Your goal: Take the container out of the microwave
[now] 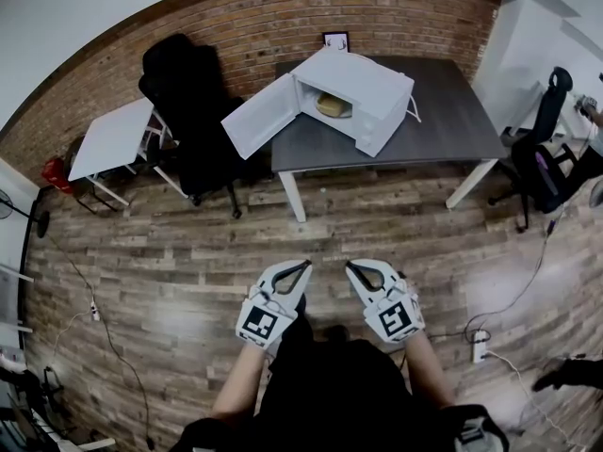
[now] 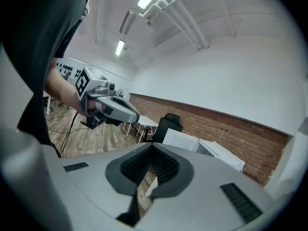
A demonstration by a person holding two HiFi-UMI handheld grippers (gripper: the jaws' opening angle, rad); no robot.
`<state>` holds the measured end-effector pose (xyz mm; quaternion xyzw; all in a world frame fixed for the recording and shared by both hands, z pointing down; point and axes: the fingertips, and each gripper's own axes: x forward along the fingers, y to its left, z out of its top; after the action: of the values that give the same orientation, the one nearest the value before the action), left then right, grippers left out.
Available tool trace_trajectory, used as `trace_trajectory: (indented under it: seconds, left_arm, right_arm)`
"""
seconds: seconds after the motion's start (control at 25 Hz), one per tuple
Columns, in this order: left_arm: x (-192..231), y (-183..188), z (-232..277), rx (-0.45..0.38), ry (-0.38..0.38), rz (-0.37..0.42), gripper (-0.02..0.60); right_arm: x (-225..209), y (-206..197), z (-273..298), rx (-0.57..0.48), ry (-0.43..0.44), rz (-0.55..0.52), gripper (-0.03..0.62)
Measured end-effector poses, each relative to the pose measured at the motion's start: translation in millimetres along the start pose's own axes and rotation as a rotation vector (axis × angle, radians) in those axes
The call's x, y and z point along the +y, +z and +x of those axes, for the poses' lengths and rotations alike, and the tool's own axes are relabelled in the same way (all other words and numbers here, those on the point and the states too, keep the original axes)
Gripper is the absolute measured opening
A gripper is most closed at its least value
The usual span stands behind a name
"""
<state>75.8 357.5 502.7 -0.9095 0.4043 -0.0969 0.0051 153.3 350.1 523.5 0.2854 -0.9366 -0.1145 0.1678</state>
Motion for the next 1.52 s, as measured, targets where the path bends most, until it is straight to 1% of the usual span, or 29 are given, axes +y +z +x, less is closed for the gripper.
trace_trajectory:
  seconds: [0.28, 0.48, 0.76, 0.96, 1.08, 1.28, 1.52]
  left_arm:
    - [21, -3, 2, 0.0, -0.015, -0.013, 0.003]
    - [39, -6, 2, -0.001, -0.025, -0.011, 0.002]
    - [86, -11, 0, 0.004, -0.038, -0.02, 0.002]
    - [120, -17, 4, 0.0, -0.07, -0.025, 0.003]
    - [140, -22, 10, 0.007, -0.088, -0.01, 0.003]
    - [167, -17, 18, -0.019, -0.131, 0.016, 0.003]
    - [192, -28, 25, -0.02, -0.162, 0.015, 0.003]
  right_arm:
    - [-4, -2, 17, 0.031, -0.02, 0.013, 0.0]
    - [-11, 5, 34, 0.029, -0.038, 0.017, -0.002]
    - [-22, 14, 71, 0.053, -0.084, 0.014, 0.0]
    - [-27, 19, 98, 0.08, -0.109, 0.012, 0.0]
    - [-32, 20, 115, 0.096, -0.134, 0.011, 0.0]
    - [-42, 25, 138, 0.112, -0.172, 0.014, 0.0]
    - [-44, 22, 164, 0.152, -0.192, -0.032, 0.0]
